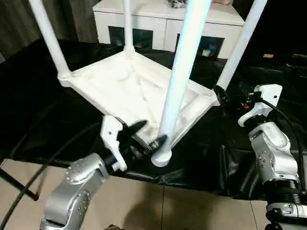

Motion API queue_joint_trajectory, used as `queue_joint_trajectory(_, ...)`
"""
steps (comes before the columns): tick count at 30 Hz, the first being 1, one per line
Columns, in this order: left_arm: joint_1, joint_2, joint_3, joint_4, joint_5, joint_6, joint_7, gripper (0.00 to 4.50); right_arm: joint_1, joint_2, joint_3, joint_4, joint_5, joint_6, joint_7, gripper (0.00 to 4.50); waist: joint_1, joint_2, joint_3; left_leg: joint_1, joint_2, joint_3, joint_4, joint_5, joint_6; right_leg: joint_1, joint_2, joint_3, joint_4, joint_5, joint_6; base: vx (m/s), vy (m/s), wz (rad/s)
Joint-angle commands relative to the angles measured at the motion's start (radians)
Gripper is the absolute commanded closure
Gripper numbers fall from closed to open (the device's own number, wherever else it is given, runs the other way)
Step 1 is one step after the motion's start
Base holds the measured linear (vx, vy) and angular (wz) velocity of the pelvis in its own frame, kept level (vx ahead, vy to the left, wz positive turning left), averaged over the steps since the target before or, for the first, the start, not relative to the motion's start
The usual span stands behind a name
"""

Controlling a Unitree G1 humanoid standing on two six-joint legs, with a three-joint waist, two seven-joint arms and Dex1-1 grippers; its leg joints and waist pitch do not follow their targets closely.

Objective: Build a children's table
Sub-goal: Flip table

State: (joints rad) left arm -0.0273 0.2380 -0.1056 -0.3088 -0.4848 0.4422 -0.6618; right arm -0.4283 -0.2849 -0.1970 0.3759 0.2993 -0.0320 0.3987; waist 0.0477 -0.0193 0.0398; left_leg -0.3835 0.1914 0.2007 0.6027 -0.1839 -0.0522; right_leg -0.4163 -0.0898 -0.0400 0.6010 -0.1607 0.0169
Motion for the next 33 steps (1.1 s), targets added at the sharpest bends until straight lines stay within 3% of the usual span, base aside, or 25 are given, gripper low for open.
queue_joint_trajectory(1, 0.009, 0.017, -0.007, -0.028, -0.026, 0.021, -0.030, 0.03, -0.002, 0.001, -0.004, 0.006, -0.006, 0.003, -0.004, 0.00, 0.002, -0.001, -0.061, 0.017, 0.026, -0.014, -0.074, -0.247, 0.007, 0.040, -0.026, 0.025, -0.065, -0.233, -0.151, 0.000, 0.000, 0.00)
queue_joint_trajectory(7, -0.093, -0.020, -0.043, 0.106, 0.104, -0.080, 0.032, 0.03, -0.011, 0.015, 0.009, 0.020, -0.019, -0.004, -0.013, 0.00, 0.001, -0.001, -0.058, 0.023, 0.026, -0.013, -0.075, -0.280, 0.001, 0.035, -0.024, 0.025, -0.075, -0.290, -0.131, 0.000, 0.000, 0.00)
queue_joint_trajectory(11, -0.202, -0.057, -0.088, 0.253, 0.188, -0.133, 0.077, 0.03, -0.011, 0.022, 0.023, 0.020, -0.027, -0.003, -0.012, 0.00, 0.004, -0.003, -0.058, 0.018, 0.026, -0.015, -0.078, -0.273, -0.006, 0.040, -0.030, 0.026, -0.075, -0.294, -0.125, 0.000, 0.000, 0.00)
queue_joint_trajectory(13, -0.224, -0.066, -0.103, 0.281, 0.209, -0.142, 0.088, 0.03, -0.011, 0.023, 0.026, 0.024, -0.031, -0.004, -0.012, 0.00, 0.004, -0.004, -0.059, 0.021, 0.026, -0.015, -0.076, -0.279, -0.006, 0.037, -0.030, 0.026, -0.076, -0.303, -0.122, 0.000, 0.000, 0.00)
queue_joint_trajectory(17, -0.262, -0.097, -0.124, 0.326, 0.241, -0.173, 0.095, 0.03, -0.011, 0.026, 0.030, 0.023, -0.041, -0.007, -0.011, 0.00, 0.002, -0.001, -0.061, 0.016, 0.026, -0.017, -0.076, -0.265, -0.007, 0.043, -0.033, 0.025, -0.075, -0.283, -0.133, 0.000, 0.000, 0.00)
queue_joint_trajectory(22, -0.254, -0.089, -0.121, 0.330, 0.238, -0.179, 0.083, 0.03, -0.014, 0.023, 0.019, 0.025, -0.045, -0.016, -0.020, 0.00, 0.000, 0.002, -0.065, 0.016, 0.027, -0.016, -0.071, -0.231, 0.016, 0.044, -0.031, 0.024, -0.066, -0.204, -0.173, 0.000, 0.000, 0.00)
queue_joint_trajectory(25, -0.242, -0.074, -0.111, 0.329, 0.236, -0.181, 0.078, 0.03, -0.021, 0.019, 0.015, 0.035, -0.044, -0.022, -0.020, 0.00, 0.000, 0.002, -0.065, 0.017, 0.028, -0.015, -0.072, -0.232, 0.020, 0.045, -0.031, 0.023, -0.065, -0.203, -0.180, 0.000, 0.000, 0.00)
queue_joint_trajectory(26, -0.233, -0.062, -0.109, 0.321, 0.236, -0.177, 0.071, 0.30, -0.024, 0.019, 0.014, 0.039, -0.045, -0.025, -0.023, 0.00, 0.000, 0.000, -0.063, 0.016, 0.028, -0.015, -0.073, -0.241, 0.020, 0.044, -0.031, 0.023, -0.067, -0.213, -0.180, 0.000, 0.000, 0.00)
queue_joint_trajectory(27, -0.220, -0.048, -0.103, 0.310, 0.237, -0.170, 0.062, 0.30, -0.029, 0.020, 0.013, 0.046, -0.047, -0.029, -0.026, 0.00, -0.001, -0.003, -0.063, 0.016, 0.028, -0.015, -0.073, -0.248, 0.020, 0.044, -0.032, 0.023, -0.068, -0.229, -0.177, 0.000, 0.000, 0.00)
queue_joint_trajectory(33, -0.202, -0.039, -0.088, 0.291, 0.215, -0.169, 0.041, 0.88, -0.037, 0.028, 0.022, 0.057, -0.053, -0.037, -0.025, 0.00, -0.008, 0.001, -0.058, 0.020, 0.029, -0.017, -0.077, -0.311, 0.001, 0.036, -0.032, 0.023, -0.078, -0.323, -0.157, 0.000, 0.000, 0.00)
